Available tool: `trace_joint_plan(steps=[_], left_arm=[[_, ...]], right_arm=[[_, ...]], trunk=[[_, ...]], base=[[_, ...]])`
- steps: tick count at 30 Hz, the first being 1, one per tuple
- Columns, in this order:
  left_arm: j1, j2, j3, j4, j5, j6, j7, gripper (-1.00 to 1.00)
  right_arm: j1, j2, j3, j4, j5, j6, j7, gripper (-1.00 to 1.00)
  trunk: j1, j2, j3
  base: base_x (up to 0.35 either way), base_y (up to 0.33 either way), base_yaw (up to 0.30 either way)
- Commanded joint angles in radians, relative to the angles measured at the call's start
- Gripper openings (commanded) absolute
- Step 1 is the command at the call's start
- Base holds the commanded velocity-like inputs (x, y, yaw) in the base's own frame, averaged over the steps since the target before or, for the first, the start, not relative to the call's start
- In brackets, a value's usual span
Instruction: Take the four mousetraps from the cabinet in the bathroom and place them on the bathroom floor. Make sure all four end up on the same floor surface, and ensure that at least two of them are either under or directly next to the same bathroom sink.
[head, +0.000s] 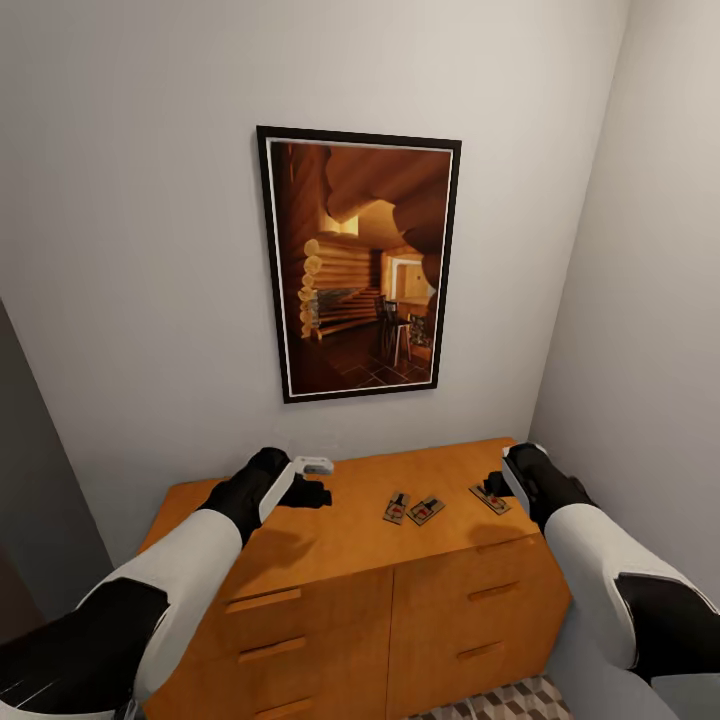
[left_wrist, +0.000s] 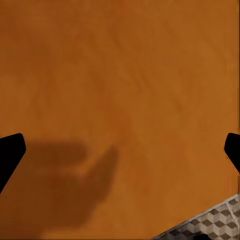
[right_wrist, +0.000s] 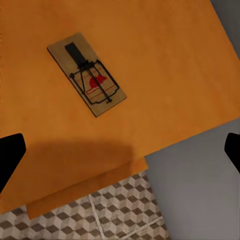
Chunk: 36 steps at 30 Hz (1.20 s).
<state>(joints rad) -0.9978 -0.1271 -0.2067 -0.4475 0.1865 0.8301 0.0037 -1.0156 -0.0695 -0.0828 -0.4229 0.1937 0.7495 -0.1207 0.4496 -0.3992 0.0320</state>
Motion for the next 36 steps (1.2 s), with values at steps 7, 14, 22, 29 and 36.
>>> trace_joint_plan(steps=[7,14,22,29,36], left_arm=[[-0.001,-0.003,-0.007,-0.027,0.004,-0.001,-0.001,1.0],[-0.001,-0.009,-0.007,-0.048,0.004,-0.002,0.002,1.0],[-0.001,-0.01,-0.007,-0.059,0.002,-0.002,0.005,1.0],[-0.001,-0.009,-0.007,-0.061,0.001,-0.003,0.006,1.0],[-0.001,-0.008,-0.005,-0.062,0.002,-0.003,0.007,1.0]], right_arm=[[-0.007,0.005,-0.006,0.014,0.018,-0.008,0.001,1.0],[-0.008,0.006,-0.006,0.002,0.02,-0.009,0.009,1.0],[-0.009,0.008,-0.006,-0.031,0.022,0.004,0.013,1.0],[-0.009,0.007,-0.006,-0.062,0.019,0.043,0.016,1.0],[-0.009,0.006,-0.005,-0.078,0.015,0.076,0.029,1.0]], trunk=[[0.0,-0.001,0.0],[0.0,-0.001,0.0],[0.0,-0.001,0.0],[0.0,-0.001,0.0],[0.0,-0.001,0.0]], base=[[0.0,0.0,0.0],[0.0,0.0,0.0],[0.0,0.0,0.0],[0.0,0.0,0.0],[0.0,0.0,0.0]])
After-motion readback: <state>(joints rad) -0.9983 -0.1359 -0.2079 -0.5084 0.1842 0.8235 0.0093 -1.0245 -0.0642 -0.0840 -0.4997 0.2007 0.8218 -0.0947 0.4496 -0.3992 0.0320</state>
